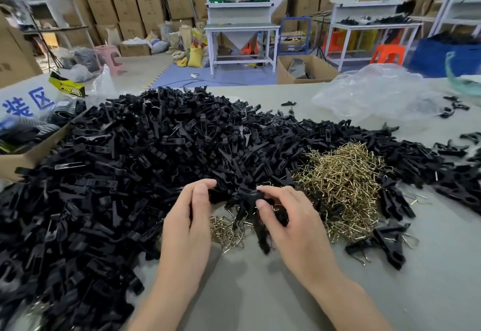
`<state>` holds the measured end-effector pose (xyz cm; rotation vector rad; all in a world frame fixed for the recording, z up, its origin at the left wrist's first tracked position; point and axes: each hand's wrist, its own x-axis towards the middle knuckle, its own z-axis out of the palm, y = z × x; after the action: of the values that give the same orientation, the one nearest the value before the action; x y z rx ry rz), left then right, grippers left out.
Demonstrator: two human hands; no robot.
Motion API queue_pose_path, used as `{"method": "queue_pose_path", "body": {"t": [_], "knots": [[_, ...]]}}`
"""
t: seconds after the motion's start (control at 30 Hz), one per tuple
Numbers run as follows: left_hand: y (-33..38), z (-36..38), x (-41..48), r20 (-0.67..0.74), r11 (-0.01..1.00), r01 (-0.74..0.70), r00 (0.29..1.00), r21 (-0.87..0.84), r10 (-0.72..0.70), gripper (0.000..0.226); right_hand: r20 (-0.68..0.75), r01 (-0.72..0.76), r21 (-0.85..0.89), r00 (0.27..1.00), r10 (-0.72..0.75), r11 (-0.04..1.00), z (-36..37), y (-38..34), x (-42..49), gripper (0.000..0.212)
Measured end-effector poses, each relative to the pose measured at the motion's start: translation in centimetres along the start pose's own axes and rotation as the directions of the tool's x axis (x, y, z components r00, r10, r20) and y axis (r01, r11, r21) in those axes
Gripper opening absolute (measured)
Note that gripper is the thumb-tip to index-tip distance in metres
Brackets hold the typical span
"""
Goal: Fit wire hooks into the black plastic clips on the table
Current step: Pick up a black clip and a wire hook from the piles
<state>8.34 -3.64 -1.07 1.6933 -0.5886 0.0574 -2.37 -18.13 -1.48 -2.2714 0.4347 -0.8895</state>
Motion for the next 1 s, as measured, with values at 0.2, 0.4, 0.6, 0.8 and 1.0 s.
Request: {"method": "queue_pose_path", "body": {"t": [0.2, 0.4, 0.6, 0.8, 1.0], "knots": [[0.6, 0.7, 0.2, 0.188, 0.89, 0.253, 0.963, -0.379, -0.194, 0.041, 0.104, -0.165, 0.363, 0.985, 0.136, 0.917, -0.4, -0.5, 0.1, 0.022], [2.0, 0.5, -0.1, 0.127, 0.916, 0.184, 0.981, -0.358, -0.147, 0.019, 0.129, -0.284, 0.543, 0.958, 0.256, 0.79, -0.9, -0.6, 0.6, 0.02], [2.3, 0.8, -0.6, 0.242, 0.942, 0.174, 0.964, -0.286, -0.105, 0.024, 0.165, -0.313, 0.599, 0.949, 0.268, 0.737, -1.1, -0.3, 1.0, 0.021], [2.4, 0.8, -1.0, 0.223, 0.996, 0.001, 0.975, -0.092, 0.02, 0.022, 0.186, -0.29, 0.595, 0.957, 0.222, 0.749, -0.9, -0.5, 0.8, 0.019], [2.3, 0.5, -1.5, 0.273, 1.0, 0.027, 0.962, -0.005, -0.024, 0.035, 0.226, -0.304, 0.667, 0.952, 0.204, 0.68, -0.9, -0.6, 0.6, 0.028]]}}
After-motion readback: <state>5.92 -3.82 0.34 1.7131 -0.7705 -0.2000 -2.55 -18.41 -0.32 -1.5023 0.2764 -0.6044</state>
